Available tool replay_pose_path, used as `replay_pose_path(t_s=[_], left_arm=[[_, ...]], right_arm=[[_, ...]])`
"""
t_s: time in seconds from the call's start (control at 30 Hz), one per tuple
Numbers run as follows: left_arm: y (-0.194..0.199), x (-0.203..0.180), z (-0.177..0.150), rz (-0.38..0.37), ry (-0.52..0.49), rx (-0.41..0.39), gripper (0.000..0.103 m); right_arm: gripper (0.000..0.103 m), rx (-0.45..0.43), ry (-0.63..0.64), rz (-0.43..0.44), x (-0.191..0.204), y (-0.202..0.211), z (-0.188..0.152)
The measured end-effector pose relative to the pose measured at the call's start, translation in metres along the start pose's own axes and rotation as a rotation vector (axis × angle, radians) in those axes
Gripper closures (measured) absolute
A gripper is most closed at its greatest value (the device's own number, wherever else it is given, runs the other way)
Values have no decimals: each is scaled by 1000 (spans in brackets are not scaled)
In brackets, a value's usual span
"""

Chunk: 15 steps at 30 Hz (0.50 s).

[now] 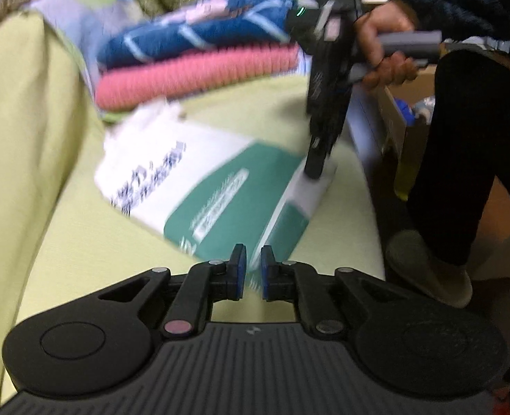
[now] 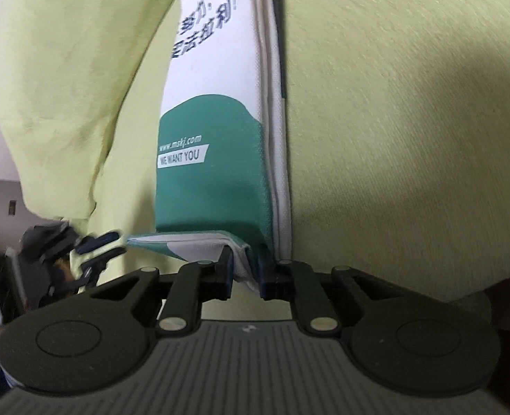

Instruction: Fold shopping bag

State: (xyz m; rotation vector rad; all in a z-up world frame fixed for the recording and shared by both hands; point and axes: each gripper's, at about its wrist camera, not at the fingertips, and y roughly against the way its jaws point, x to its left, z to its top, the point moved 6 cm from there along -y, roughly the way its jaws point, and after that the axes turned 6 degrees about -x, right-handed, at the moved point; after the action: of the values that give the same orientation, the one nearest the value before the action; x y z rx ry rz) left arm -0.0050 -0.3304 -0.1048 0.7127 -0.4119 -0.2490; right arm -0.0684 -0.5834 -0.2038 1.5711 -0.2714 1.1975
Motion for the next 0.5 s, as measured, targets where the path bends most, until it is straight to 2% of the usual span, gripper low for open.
replay_pose_path(t_s=[0.17, 0.33, 0.5], left_arm=[[-33, -13, -5, 43, -58, 25, 95], [-54, -10, -15, 61, -42, 61, 94], [-62, -2, -20, 52, 23, 72, 95]], right_arm=[[94, 4, -42, -19, -2, 2, 0], [94, 3, -95, -16, -10, 1, 3], [94, -1, -105, -15, -11, 2, 4]])
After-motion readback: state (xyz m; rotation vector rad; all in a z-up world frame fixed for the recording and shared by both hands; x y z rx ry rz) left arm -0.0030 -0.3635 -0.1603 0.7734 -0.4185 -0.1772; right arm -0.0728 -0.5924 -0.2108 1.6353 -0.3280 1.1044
